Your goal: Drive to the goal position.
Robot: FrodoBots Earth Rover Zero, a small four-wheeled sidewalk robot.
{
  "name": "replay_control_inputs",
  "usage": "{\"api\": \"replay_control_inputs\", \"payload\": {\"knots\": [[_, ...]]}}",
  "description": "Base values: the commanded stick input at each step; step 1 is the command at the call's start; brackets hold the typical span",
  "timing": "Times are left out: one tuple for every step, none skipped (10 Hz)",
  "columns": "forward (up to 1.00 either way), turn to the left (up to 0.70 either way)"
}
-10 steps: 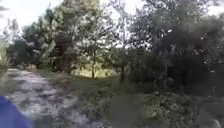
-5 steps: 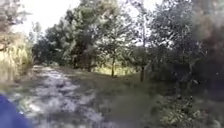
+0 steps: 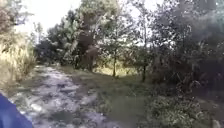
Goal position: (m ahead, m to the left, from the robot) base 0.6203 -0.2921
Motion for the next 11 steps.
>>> {"api": "replay_control_inputs", "payload": {"knots": [[1.0, 0.27], [1.0, 0.25], [1.0, 0.07], [1.0, 0.08], [1.0, 0.2], [1.0, 0.27], [1.0, 0.27], [1.0, 0.27], [1.0, 0.27], [1.0, 0.27], [1.0, 0.27]]}}
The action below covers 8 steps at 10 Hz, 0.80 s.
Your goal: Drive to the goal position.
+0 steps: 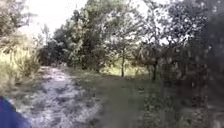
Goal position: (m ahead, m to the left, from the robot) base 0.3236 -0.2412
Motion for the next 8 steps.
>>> {"api": "replay_control_inputs", "payload": {"knots": [[1.0, 0.27], [1.0, 0.27], [1.0, 0.27], [1.0, 0.27], [0.32, 0.39], [0.0, 0.45], [0.0, 0.45], [0.0, 0.45]]}}
